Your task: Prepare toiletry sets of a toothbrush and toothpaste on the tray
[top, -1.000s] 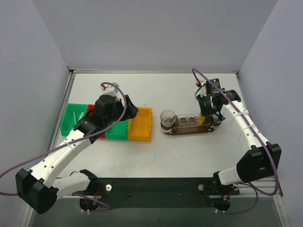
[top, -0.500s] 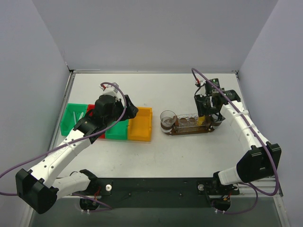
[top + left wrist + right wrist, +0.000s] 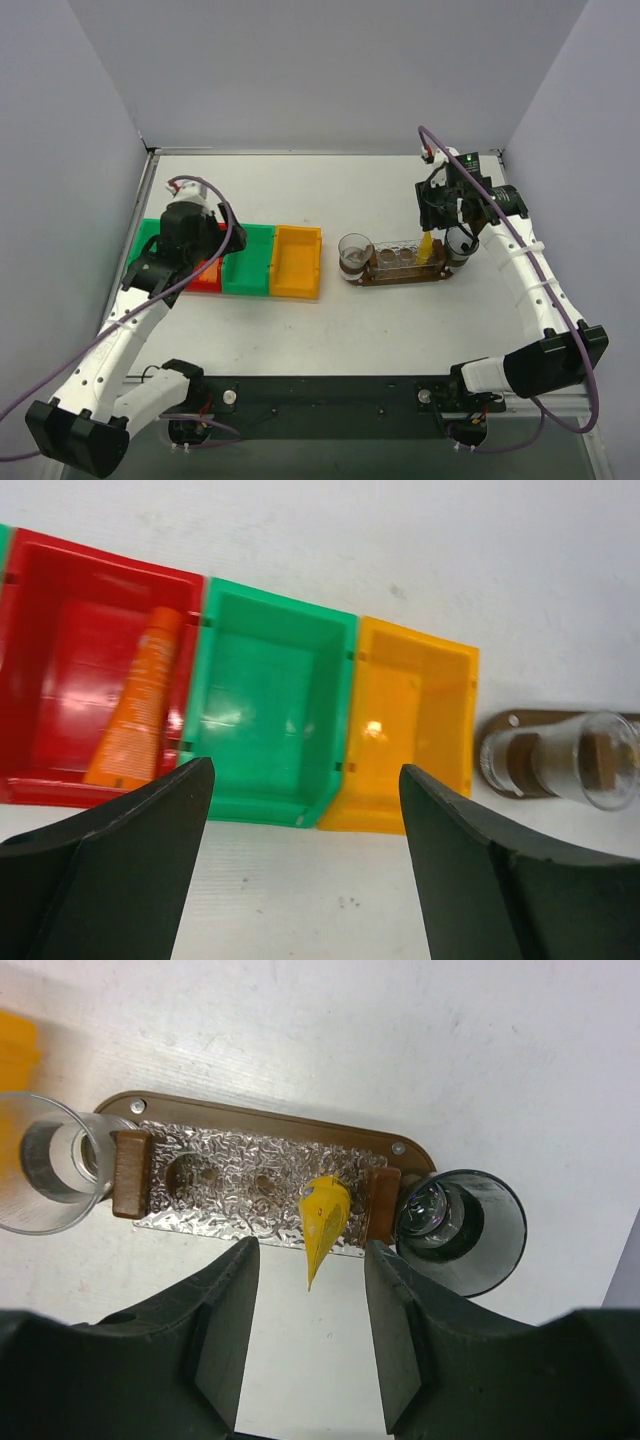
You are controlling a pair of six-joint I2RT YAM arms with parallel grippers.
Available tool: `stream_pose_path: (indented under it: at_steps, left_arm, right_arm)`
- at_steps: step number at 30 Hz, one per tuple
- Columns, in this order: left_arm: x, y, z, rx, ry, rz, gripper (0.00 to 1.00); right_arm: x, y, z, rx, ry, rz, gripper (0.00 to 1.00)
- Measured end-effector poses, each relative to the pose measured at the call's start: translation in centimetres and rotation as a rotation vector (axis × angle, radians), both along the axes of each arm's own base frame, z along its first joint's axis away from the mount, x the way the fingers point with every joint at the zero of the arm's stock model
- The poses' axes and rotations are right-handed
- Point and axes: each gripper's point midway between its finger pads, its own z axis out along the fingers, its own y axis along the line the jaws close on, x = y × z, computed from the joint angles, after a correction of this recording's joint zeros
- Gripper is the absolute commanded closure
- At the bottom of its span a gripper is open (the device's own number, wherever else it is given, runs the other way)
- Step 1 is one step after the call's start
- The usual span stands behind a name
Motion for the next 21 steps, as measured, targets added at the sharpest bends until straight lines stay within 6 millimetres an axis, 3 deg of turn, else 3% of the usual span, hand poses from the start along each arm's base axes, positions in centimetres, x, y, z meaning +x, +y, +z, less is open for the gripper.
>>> stream_pose_path:
  at_steps: [5,9,13,21]
  left_arm:
    - [0.5,6.7,-0.4,0.007,0.033,0.121,0.22]
    - [1.1,10.2,-3.7,-0.005,0.149,0.163,0.25]
    - [1.5,10.6,-6.9,0.008,0.261,0.111,0.3]
    - [1.7,11.8,-11.2,0.066,0.38,0.021,0.34]
  right_arm:
    - [-0.1,0.1,2.1,0.022,-0.06,0.007,0.58]
    - [-0.4,0.2,3.0,0.032,-0.085,0.011,0.57]
    - [-0.7,0.1,3.6,0.038,-0.103,0.012,0.57]
    - [-1.3,0.0,4.8,0.047,-0.141,0.011,0.57]
